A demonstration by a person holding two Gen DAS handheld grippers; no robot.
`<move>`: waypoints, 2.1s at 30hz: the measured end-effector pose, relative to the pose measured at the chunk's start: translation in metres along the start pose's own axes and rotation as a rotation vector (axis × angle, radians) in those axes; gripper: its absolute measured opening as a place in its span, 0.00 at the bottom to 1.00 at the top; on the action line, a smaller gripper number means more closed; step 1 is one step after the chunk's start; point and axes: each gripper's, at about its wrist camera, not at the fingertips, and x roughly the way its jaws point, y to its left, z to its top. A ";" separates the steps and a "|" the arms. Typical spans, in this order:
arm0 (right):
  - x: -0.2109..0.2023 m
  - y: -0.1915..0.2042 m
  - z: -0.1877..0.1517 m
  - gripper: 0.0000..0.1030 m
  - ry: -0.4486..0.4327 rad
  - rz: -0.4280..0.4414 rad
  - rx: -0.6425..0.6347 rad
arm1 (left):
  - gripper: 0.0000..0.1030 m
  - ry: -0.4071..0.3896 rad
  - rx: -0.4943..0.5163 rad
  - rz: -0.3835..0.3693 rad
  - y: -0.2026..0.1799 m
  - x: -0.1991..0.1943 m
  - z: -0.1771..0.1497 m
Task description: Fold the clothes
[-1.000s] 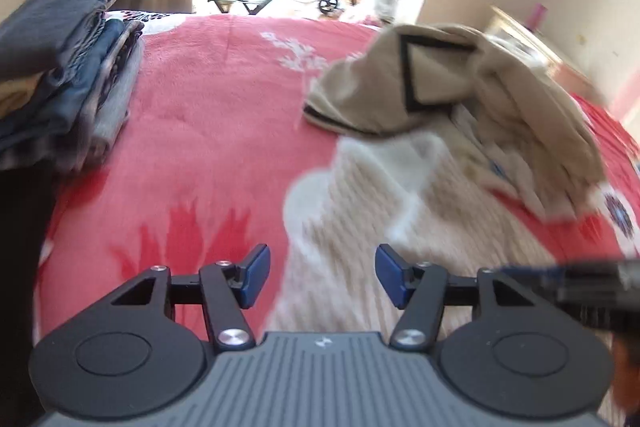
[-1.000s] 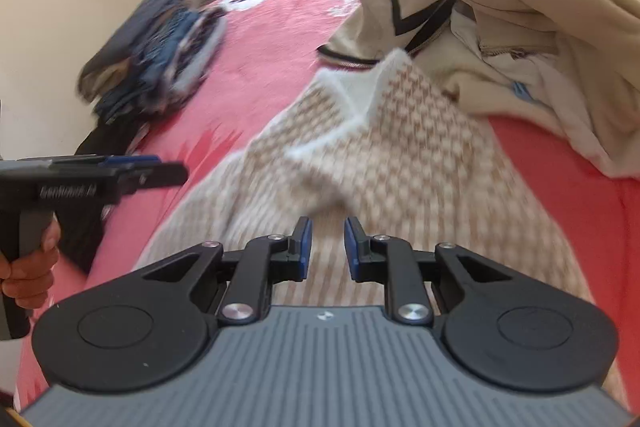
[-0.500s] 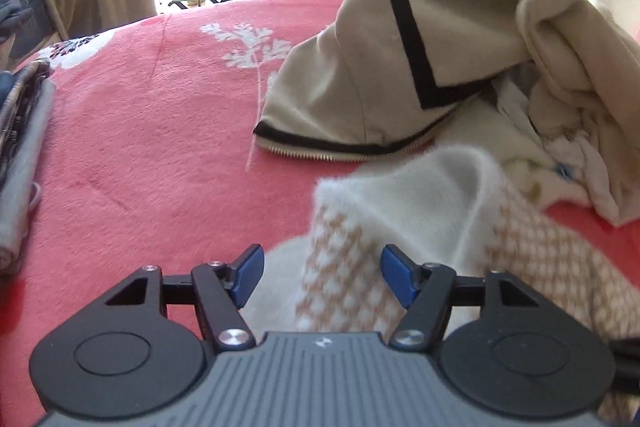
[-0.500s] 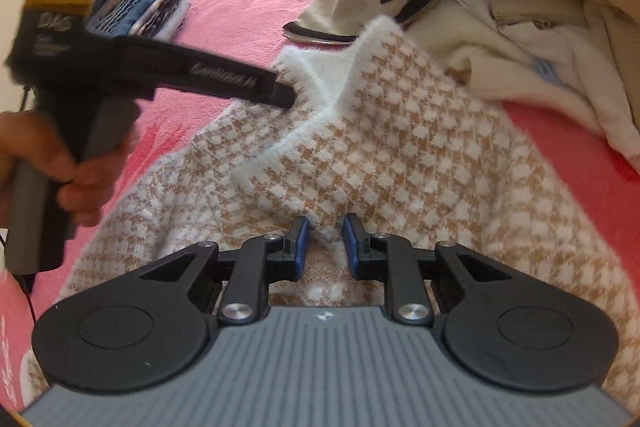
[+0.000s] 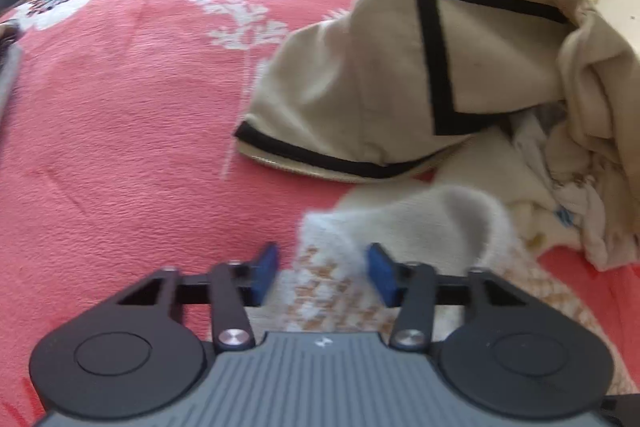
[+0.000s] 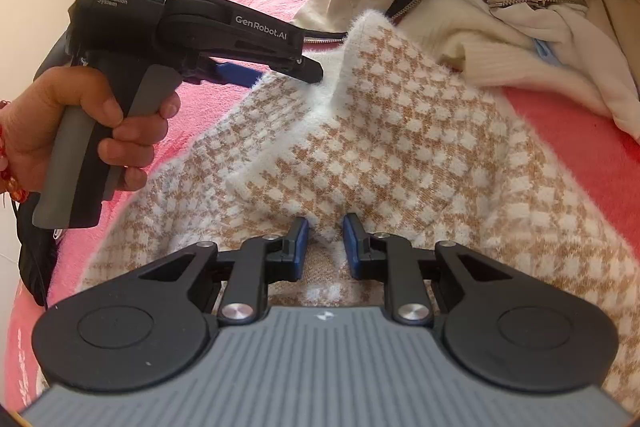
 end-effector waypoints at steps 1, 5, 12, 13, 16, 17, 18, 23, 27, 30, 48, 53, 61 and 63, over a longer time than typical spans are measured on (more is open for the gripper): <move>0.001 0.000 0.001 0.17 0.000 0.001 0.001 | 0.27 -0.001 0.013 0.002 -0.003 -0.002 0.000; -0.002 -0.001 0.000 0.17 0.000 -0.002 0.005 | 0.11 -0.045 0.085 -0.001 -0.015 -0.019 -0.006; -0.004 -0.003 0.003 0.17 -0.004 -0.016 0.043 | 0.10 -0.154 0.273 -0.092 -0.043 -0.085 -0.032; -0.003 -0.005 0.003 0.17 -0.006 -0.014 0.059 | 0.10 -0.169 0.314 -0.107 -0.049 -0.096 -0.040; -0.005 -0.011 -0.001 0.17 -0.023 -0.003 0.122 | 0.10 -0.195 0.410 -0.137 -0.061 -0.120 -0.068; -0.004 -0.012 -0.001 0.17 -0.030 0.002 0.149 | 0.10 -0.200 0.451 -0.135 -0.065 -0.125 -0.079; -0.006 -0.014 -0.004 0.17 -0.038 0.009 0.176 | 0.10 -0.202 0.496 -0.132 -0.069 -0.128 -0.090; -0.015 -0.039 -0.010 0.17 -0.075 0.101 0.328 | 0.10 -0.214 0.722 -0.082 -0.083 -0.129 -0.147; -0.057 -0.058 -0.013 0.22 -0.097 0.126 0.407 | 0.10 -0.250 0.846 -0.028 -0.088 -0.125 -0.174; -0.101 -0.073 -0.010 0.25 -0.195 0.112 0.471 | 0.11 -0.270 0.930 0.006 -0.089 -0.120 -0.186; -0.047 -0.037 -0.007 0.24 0.007 -0.111 0.064 | 0.21 -0.223 1.260 0.121 -0.081 -0.107 -0.227; -0.053 -0.040 -0.018 0.24 -0.070 -0.084 0.093 | 0.30 -0.078 1.059 0.039 -0.071 -0.134 -0.203; -0.049 -0.038 -0.023 0.25 -0.119 -0.085 0.093 | 0.36 -0.154 0.380 -0.133 -0.038 -0.168 -0.134; -0.049 -0.036 -0.027 0.25 -0.139 -0.093 0.099 | 0.36 -0.139 0.349 -0.123 -0.046 -0.144 -0.131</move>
